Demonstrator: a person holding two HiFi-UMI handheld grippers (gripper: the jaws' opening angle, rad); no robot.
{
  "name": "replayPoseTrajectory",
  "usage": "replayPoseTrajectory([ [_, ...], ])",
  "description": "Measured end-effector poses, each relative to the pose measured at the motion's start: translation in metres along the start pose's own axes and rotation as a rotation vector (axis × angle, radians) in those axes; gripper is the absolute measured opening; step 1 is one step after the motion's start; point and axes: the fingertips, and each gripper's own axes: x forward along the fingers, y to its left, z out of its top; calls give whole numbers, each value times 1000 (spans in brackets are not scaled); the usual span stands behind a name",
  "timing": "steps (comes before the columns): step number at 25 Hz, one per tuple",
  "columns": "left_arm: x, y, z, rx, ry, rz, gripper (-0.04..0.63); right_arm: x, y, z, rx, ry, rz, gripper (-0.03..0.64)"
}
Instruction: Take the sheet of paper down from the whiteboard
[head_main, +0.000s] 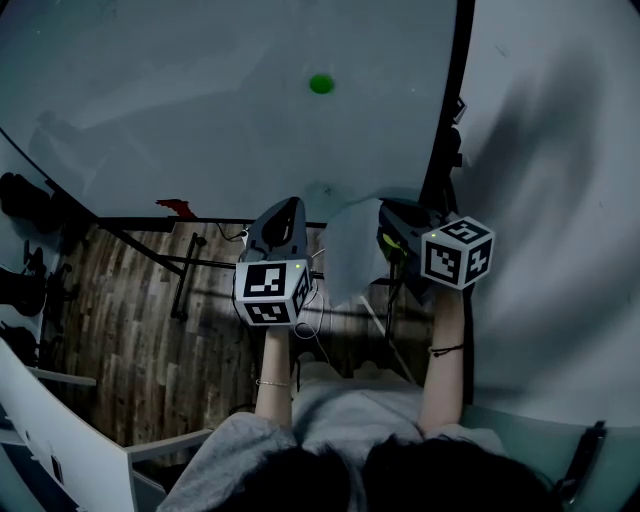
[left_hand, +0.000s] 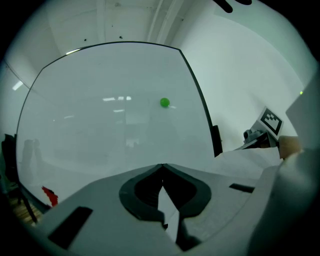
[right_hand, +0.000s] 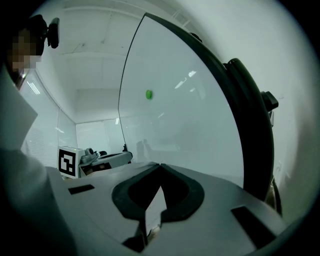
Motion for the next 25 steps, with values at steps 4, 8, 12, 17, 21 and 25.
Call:
replayPoseTrajectory([
  [4,1,-5,-15,-32,36,-20,6,1,-1,-1,-11,0,10,0],
  [8,2,-9,-26,-52,61,-31,6,4,-3,1,-36,-6,16,0],
  [12,3,-8,-30,-54,70,-26,6,8,-1,6,-58,-26,37,0],
  [17,3,-7,-28,-71,70,-37,6,12,3,11,-72,-22,54,0],
  [21,5,-7,-27,-82,76,-49,5,12,5,19,-89,-51,63,0],
  [25,7,-10,-27,-78,85,-56,5,8,6,27,-94,-85,64,0],
])
